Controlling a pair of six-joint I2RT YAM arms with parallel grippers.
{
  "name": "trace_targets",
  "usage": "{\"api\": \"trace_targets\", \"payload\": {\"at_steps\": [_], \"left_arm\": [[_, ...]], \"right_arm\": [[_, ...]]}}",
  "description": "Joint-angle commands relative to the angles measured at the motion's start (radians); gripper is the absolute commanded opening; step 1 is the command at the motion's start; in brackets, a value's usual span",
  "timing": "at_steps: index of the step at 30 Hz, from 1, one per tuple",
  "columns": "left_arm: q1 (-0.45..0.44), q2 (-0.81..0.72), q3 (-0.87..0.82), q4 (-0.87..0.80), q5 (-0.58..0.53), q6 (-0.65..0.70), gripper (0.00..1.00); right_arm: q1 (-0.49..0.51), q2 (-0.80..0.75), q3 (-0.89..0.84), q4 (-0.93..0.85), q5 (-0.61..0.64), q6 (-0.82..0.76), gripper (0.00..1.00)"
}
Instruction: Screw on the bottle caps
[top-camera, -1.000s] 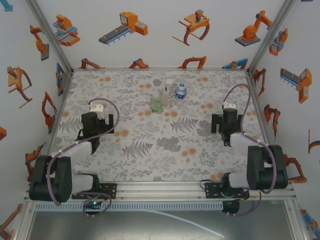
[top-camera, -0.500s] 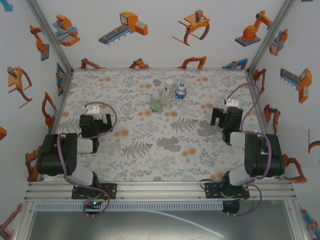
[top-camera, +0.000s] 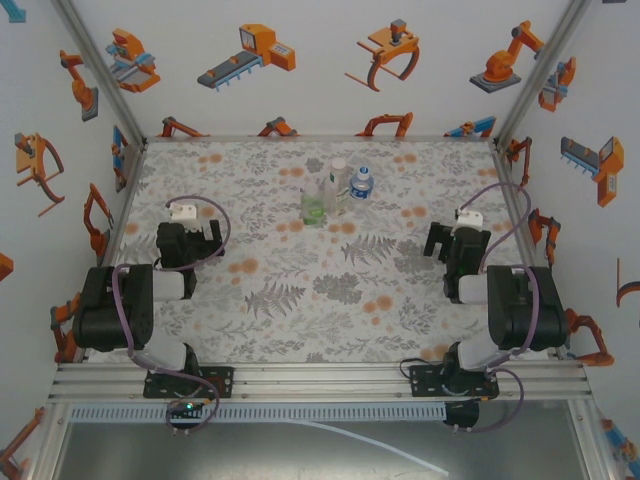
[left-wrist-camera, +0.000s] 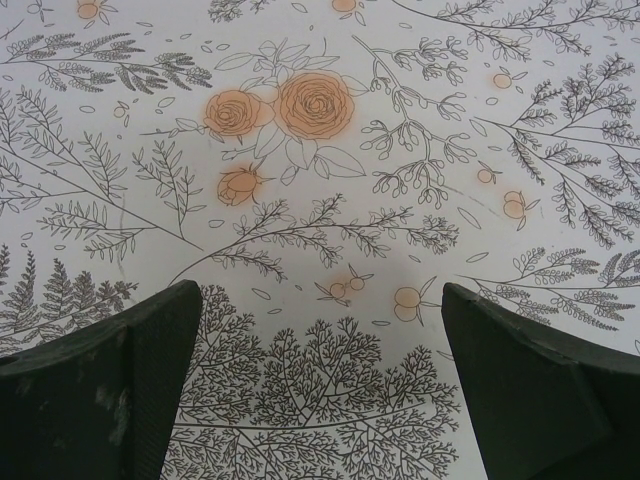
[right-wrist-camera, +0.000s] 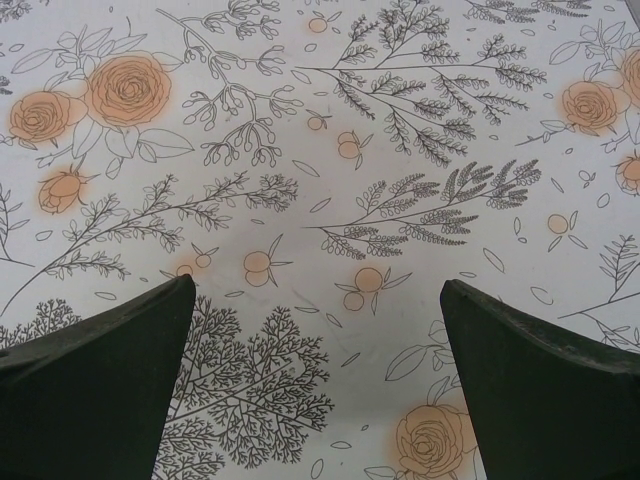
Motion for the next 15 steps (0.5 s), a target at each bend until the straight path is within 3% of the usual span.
{"api": "trace_targets", "payload": {"at_steps": [1, 15], "left_arm": [[0.004, -0.006, 0.016, 0.004, 0.017, -0.017, 0.97], [0.004, -0.006, 0.016, 0.003, 0.018, -0.017, 0.97]], "right_arm": [[-0.007, 0.005, 0.022, 0.064, 0.007, 0.015, 0.99], [-0.007, 0.006, 0.04, 0.032, -0.045, -0.007, 0.99]]}}
